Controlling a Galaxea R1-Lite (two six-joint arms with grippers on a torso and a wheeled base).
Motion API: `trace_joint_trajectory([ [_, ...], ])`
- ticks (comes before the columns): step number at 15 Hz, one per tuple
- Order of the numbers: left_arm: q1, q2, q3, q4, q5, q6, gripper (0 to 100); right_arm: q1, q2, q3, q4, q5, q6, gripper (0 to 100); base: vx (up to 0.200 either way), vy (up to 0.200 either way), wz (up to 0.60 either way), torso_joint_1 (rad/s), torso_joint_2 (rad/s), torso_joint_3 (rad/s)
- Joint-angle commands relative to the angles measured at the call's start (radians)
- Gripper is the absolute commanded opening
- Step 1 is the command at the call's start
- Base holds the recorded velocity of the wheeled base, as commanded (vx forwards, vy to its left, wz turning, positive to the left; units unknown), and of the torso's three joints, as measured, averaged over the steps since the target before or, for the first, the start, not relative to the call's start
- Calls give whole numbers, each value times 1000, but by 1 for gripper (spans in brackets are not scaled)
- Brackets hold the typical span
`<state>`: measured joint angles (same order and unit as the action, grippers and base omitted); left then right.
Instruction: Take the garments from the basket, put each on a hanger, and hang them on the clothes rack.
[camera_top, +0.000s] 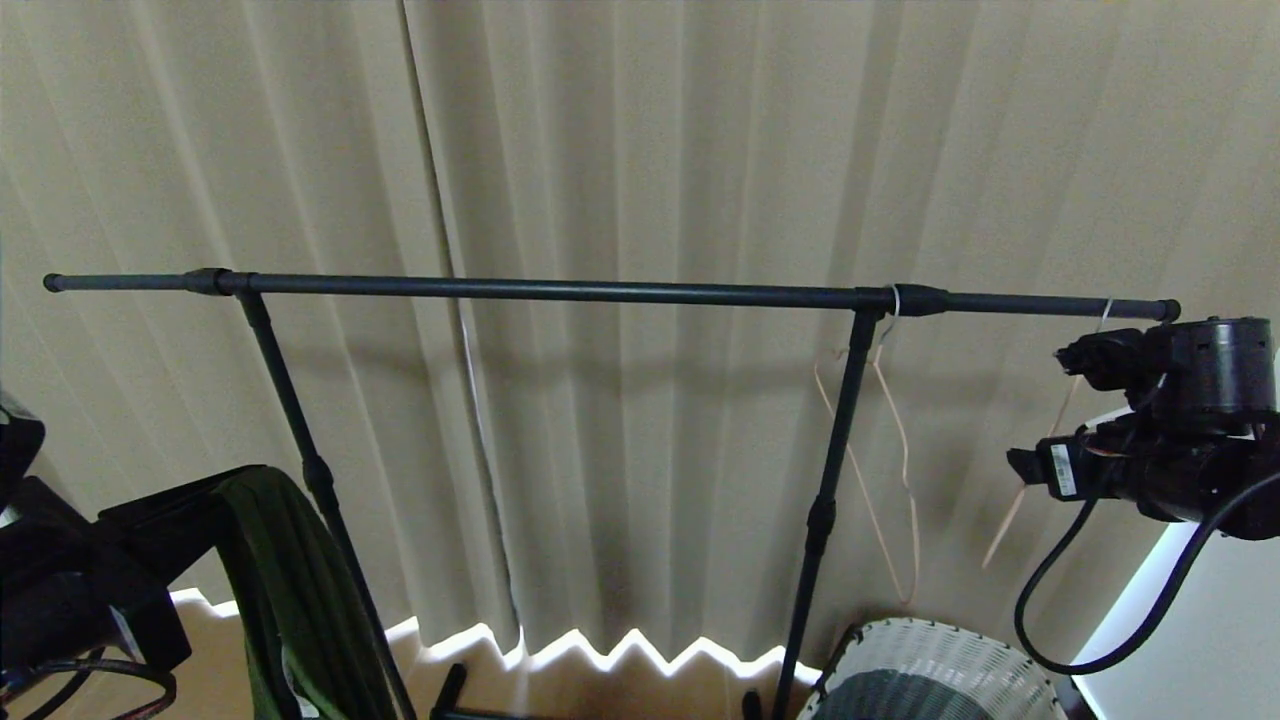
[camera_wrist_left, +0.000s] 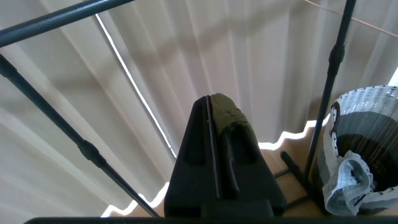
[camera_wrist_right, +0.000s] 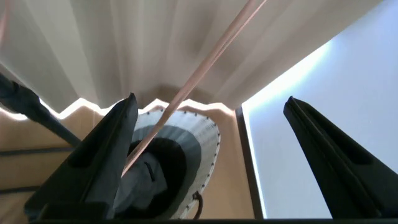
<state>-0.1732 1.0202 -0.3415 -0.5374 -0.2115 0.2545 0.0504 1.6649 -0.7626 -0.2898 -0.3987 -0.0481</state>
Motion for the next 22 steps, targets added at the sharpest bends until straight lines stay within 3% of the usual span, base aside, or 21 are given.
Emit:
trace_joint_trajectory([
  [1, 0, 3, 1, -1, 0, 0, 0, -1, 13, 8, 0, 0, 1, 100, 0, 0, 0, 0, 0, 0],
  [7, 0, 3, 2, 1, 0, 0, 0, -34, 3, 49, -2, -8, 36, 100, 0, 0, 0, 0, 0, 0],
  [18, 6, -2, 4, -1, 0, 2, 0, -43, 84, -3, -3, 44, 140, 100, 0, 0, 0, 0, 0, 0],
  [19, 6, -3, 4, -1, 0, 0, 0, -55, 95, -8, -3, 44, 140, 0, 0, 0, 0, 0, 0, 0],
  [22, 6, -5, 4, -1, 0, 0, 0, -72, 102, -9, -2, 44, 140, 0, 0, 0, 0, 0, 0, 0],
])
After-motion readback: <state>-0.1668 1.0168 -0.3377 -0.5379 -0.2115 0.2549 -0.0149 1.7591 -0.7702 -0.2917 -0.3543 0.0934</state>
